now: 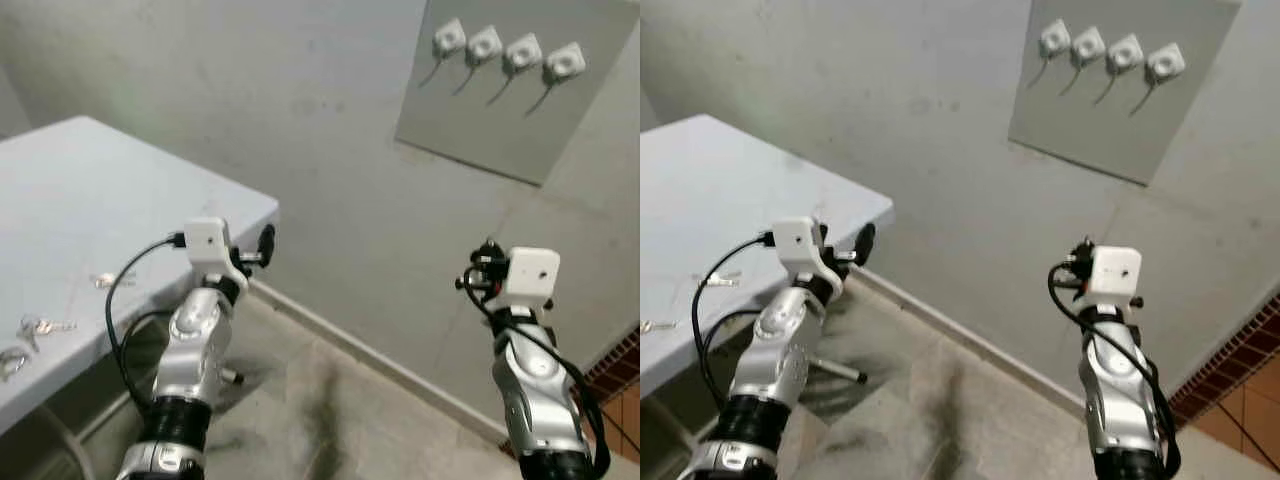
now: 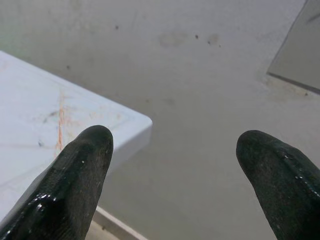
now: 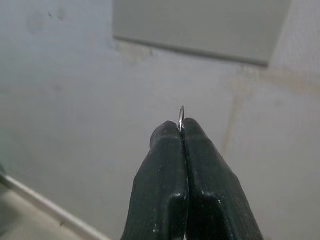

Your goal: Hang keys on a hook

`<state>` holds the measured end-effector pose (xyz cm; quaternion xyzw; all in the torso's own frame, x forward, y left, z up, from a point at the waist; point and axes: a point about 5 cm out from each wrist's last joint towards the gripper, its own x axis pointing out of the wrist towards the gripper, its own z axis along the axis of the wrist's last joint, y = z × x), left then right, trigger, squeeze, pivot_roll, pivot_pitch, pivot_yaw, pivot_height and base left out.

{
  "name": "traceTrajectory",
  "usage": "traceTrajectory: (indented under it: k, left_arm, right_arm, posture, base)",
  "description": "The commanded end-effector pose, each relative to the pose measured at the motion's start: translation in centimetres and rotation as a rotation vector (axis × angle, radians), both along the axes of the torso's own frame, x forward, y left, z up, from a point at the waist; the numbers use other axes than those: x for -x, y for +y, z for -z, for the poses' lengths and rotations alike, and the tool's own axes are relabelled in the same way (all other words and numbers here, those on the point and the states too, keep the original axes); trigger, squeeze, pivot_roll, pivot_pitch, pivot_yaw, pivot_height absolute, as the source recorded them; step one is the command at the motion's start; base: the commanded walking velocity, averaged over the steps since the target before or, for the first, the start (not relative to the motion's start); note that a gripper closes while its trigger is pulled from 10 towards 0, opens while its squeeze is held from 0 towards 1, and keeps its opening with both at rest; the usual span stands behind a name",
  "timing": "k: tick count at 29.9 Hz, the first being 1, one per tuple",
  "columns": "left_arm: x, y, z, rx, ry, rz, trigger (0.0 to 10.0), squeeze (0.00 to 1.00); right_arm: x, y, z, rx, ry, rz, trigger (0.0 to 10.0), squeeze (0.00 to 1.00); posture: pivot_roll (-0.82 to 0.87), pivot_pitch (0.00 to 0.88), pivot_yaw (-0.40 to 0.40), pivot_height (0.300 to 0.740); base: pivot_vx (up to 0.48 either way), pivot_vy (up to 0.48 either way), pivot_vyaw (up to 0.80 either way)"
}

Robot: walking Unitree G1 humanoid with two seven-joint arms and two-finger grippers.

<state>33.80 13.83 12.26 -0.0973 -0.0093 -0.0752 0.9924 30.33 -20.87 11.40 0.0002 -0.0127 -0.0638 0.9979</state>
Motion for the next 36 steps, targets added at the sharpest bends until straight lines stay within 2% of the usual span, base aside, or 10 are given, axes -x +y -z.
traceTrajectory:
  k: [1,3,7,12,24,28,36]
  left_arm:
    - [-0.1,-0.1,-0.3,-0.004,-0.002,0.000,10.0,0.00]
    - [-0.1,-0.1,-0.3,-0.004,0.000,0.000,10.0,0.00]
    - [-0.1,-0.1,-0.4,-0.018,-0.003,0.011,10.0,0.00]
    - [0.0,-0.3,-0.8,-0.031,-0.027,0.065,10.0,0.00]
    - [0.1,-0.4,-0.9,-0.048,-0.030,0.083,10.0,0.00]
    - [0.2,-0.4,-0.9,-0.052,-0.028,0.085,10.0,0.00]
    - [0.3,-0.5,-0.9,-0.062,-0.027,0.091,10.0,0.00]
  right_arm:
    - [-0.1,-0.5,-0.6,0.026,-0.009,0.056,10.0,0.00]
    - [-0.2,-0.5,-0.7,0.046,-0.005,0.057,10.0,0.00]
    - [0.0,-0.2,-1.4,0.086,-0.078,0.013,10.0,0.00]
    - [0.5,0.7,-2.1,0.036,-0.155,-0.074,10.0,0.00]
    - [0.5,1.2,-2.2,0.017,-0.171,-0.102,10.0,0.00]
    - [0.4,1.0,-1.9,-0.005,-0.138,-0.097,10.0,0.00]
    - [0.4,1.0,-1.8,-0.006,-0.136,-0.099,10.0,0.00]
  posture:
    - [0.05,0.000,-0.053,0.740]
    - [0.05,0.000,-0.053,0.740]
    - [0.05,0.000,-0.055,0.740]
    - [0.05,0.000,-0.051,0.740]
    - [0.05,0.000,-0.050,0.740]
    - [0.06,0.000,-0.052,0.740]
    - [0.06,0.000,-0.054,0.740]
  base:
    - [0.000,0.000,0.00]
    - [0.000,0.000,0.00]
    - [0.000,0.000,0.00]
    - [0.082,0.000,0.00]
    - [0.371,0.000,0.00]
    - [0.408,0.000,0.00]
    - [0.413,0.000,-0.72]
